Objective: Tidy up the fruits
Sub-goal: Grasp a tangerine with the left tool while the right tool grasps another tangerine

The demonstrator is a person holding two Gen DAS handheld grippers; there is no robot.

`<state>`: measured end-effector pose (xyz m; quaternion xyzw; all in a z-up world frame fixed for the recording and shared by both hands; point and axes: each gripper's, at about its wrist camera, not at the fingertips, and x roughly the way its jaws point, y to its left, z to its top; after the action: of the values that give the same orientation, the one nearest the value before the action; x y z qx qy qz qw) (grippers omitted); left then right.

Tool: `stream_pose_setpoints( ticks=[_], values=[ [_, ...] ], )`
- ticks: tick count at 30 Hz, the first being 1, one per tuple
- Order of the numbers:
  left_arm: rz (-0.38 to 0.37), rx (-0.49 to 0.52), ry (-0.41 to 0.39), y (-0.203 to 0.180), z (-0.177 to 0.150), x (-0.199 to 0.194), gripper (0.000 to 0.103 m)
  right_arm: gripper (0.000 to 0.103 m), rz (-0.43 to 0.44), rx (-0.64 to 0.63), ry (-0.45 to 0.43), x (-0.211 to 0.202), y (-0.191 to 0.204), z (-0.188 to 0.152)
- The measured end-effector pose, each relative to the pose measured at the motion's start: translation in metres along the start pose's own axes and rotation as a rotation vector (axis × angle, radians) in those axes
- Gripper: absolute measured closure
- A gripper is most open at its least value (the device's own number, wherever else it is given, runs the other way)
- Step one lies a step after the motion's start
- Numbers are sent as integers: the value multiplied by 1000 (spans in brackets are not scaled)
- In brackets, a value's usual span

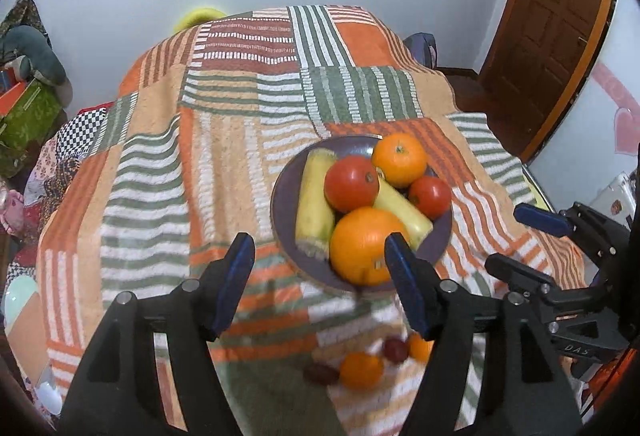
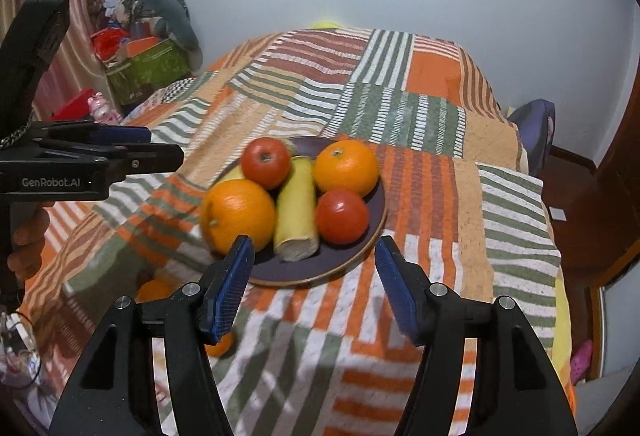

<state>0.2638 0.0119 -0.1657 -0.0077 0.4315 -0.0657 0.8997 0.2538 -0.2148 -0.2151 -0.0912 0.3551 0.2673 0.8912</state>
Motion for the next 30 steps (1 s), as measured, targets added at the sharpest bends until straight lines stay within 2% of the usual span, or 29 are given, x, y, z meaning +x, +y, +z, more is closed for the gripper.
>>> stream_pose_setpoints(
  ticks=[11,17,20,24,30],
  values=[
    [-14,28,69,-3,-57,-14,36,44,38,-23,33,-7,40,-23],
    [-63,27,92,-6,-76,-13,36,44,52,-7,61,-1,48,-34],
    [-76,43,103,-9,-83,-9,42,44,66,11,80,4,50,-39],
    [-101,56,138,-14,-90,2,54,44,76,16,104,11,53,-46],
    [-124,58,166,-18,-97,17,68,59,95,18,132,22,53,-49]
  ],
)
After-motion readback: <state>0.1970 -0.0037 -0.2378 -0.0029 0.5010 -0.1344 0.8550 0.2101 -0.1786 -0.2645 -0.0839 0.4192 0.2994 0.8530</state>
